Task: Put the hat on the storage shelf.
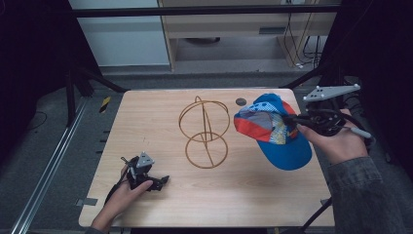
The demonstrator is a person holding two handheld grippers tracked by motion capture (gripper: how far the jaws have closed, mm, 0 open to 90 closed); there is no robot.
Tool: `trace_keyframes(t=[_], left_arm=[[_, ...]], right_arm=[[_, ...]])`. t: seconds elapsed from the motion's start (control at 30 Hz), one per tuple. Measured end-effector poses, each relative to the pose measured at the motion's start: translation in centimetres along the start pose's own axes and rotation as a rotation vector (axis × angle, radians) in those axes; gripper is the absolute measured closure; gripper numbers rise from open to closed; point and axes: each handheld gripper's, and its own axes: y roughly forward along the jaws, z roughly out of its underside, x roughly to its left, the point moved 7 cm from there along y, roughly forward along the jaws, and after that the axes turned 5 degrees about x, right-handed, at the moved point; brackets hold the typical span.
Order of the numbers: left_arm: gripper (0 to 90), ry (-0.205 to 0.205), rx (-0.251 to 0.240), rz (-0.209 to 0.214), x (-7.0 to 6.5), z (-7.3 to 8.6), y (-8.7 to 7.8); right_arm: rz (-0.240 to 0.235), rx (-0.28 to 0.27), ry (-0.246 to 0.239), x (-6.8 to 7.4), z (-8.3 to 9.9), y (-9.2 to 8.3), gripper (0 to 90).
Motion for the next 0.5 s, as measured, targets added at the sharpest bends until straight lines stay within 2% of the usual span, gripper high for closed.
trace_keyframes(t=[0.27,0.37,0.5], left_arm=[[0.0,0.000,0.001,0.000,0.0,0.0,0.0],[0.0,0.000,0.001,0.000,0.0,0.0,0.0],[0.0,0.000,0.003,-0.001,0.0,0.0,0.0]], right_arm=[[0.004,-0.019,-0.020,0.2,-1.9,0.2,90.0],[-0.018,-0.037,-0.017,0.5,-2.8,0.3,90.0],[-0.022,-0.049,-0.042,0.9,-4.6,0.6,90.0]])
